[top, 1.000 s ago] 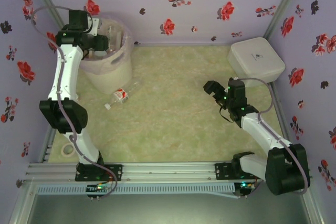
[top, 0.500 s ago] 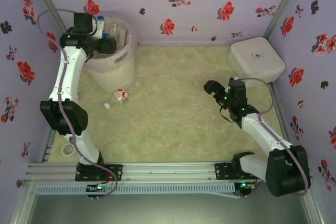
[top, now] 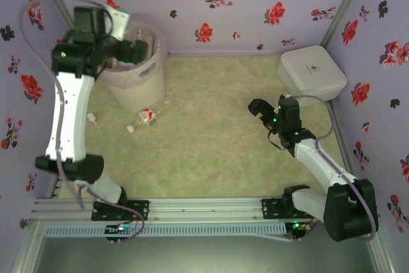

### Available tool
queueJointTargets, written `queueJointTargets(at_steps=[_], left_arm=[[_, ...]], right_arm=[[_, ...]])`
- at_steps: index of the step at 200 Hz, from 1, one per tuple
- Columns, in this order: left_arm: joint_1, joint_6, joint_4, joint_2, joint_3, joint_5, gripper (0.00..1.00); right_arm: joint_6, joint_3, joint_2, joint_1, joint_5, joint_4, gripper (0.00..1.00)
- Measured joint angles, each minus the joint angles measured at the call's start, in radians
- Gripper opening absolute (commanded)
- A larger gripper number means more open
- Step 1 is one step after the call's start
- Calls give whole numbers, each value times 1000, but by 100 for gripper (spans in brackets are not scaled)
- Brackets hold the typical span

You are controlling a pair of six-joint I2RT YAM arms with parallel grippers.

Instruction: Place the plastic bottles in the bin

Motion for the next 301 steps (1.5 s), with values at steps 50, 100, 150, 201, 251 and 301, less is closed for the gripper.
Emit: queueJointTargets(at_steps=[50, 100, 150, 201, 251, 301], left_arm=[[-400, -14, 135, -269, -509, -74, 100], [-515, -84, 306, -183, -922, -144, 100], [-391, -96, 422, -56, -1021, -348, 100], [-230, -126, 533, 24, -1105, -431, 100], [-187, -139, 569, 110, -1105, -430, 100], [-207, -202, 560, 121, -1098, -414, 100]], right_arm=[[-22, 10, -43, 0, 6, -40, 98], [-34, 10, -63, -4, 15, -48, 98], [-34, 10, -63, -5, 15, -46, 98], [-40, 8, -97, -5, 21, -58, 98], [-42, 8, -97, -5, 23, -61, 98], [-42, 8, -97, -5, 23, -60, 98]])
